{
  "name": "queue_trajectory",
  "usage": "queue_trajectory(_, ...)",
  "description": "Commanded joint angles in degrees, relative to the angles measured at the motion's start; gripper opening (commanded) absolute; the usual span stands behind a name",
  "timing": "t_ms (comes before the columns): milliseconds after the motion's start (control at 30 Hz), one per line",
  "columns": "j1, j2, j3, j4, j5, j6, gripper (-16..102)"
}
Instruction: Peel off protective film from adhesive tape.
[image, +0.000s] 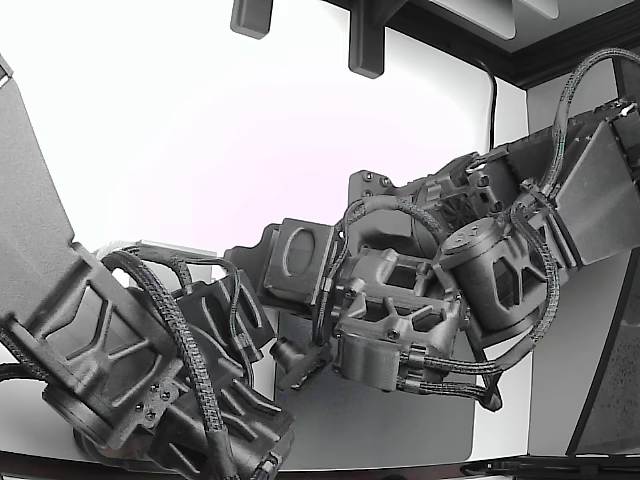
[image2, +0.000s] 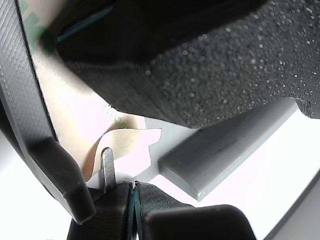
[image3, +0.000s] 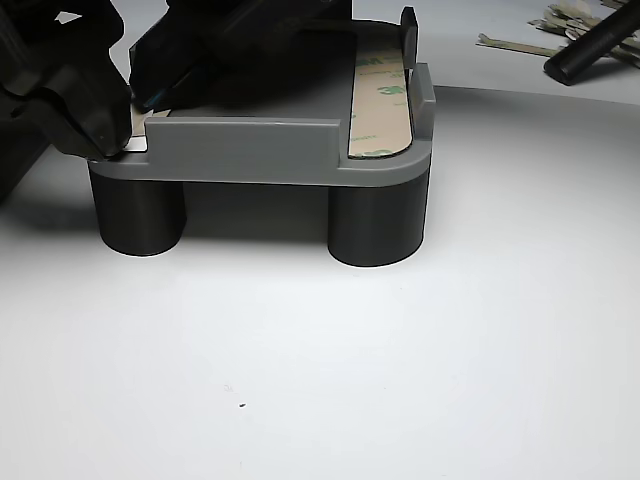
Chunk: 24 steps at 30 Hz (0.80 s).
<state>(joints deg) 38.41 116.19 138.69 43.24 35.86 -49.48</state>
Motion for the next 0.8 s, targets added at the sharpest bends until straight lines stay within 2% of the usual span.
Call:
queue_trajectory(0, -0.4, 1.3, -0.9, 0.5, -0.5, 0.1, -11)
queue_trajectory(767, -0.4, 2.3, -2.9, 5.6, -1.6, 0.4, -11)
